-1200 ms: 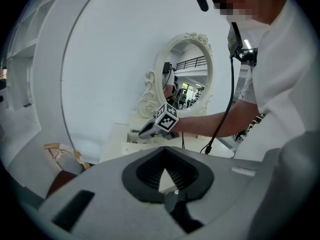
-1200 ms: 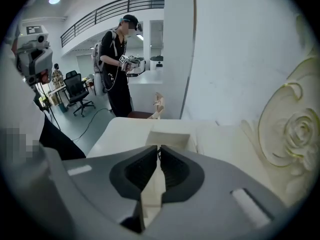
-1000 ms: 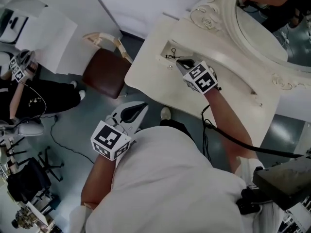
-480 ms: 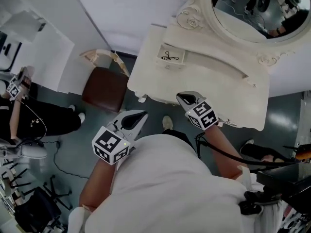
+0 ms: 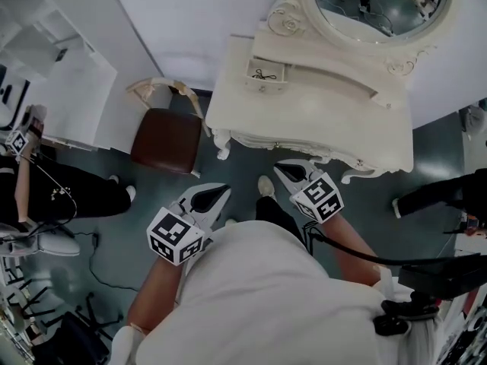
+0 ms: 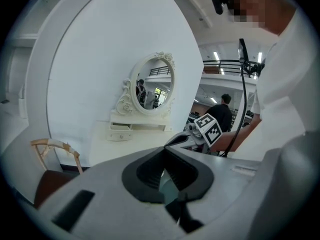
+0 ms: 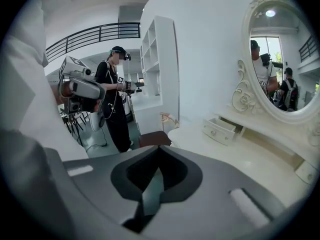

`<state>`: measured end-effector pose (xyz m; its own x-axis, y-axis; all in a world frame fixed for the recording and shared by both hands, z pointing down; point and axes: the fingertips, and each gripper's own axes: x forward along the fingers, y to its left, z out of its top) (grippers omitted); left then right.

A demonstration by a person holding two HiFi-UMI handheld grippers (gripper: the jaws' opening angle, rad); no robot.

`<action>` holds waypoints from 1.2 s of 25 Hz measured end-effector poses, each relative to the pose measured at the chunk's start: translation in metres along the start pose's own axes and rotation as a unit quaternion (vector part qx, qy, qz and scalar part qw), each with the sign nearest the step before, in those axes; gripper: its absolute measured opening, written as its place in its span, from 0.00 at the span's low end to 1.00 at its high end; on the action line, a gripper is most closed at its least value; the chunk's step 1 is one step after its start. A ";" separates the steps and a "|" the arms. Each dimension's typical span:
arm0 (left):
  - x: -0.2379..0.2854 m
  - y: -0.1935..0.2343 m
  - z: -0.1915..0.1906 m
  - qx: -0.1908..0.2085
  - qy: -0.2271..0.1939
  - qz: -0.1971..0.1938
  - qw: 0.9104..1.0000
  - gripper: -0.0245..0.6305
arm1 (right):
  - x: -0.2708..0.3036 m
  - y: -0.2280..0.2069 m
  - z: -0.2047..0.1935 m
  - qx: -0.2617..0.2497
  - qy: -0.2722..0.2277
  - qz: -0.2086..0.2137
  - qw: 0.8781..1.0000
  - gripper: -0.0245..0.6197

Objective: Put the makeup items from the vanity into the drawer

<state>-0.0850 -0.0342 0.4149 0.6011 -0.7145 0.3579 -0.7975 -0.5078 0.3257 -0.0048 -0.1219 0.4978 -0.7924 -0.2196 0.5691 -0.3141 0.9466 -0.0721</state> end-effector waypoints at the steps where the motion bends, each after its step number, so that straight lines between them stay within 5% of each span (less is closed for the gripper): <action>1: -0.007 -0.004 -0.006 0.000 -0.001 -0.003 1.000 0.04 | -0.002 0.011 -0.003 0.001 -0.001 -0.002 1.000 0.04; 13: -0.059 -0.040 -0.044 0.011 -0.020 -0.011 1.000 0.04 | -0.019 0.105 -0.023 -0.011 -0.010 0.002 1.000 0.04; 30: -0.090 -0.053 -0.063 0.004 -0.035 0.006 0.999 0.04 | -0.019 0.151 -0.013 -0.045 -0.015 0.026 0.999 0.04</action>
<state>-0.0930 0.0874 0.4207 0.5874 -0.7522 0.2986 -0.8047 -0.5037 0.3142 -0.0306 0.0283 0.4865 -0.8224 -0.1758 0.5410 -0.2252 0.9740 -0.0260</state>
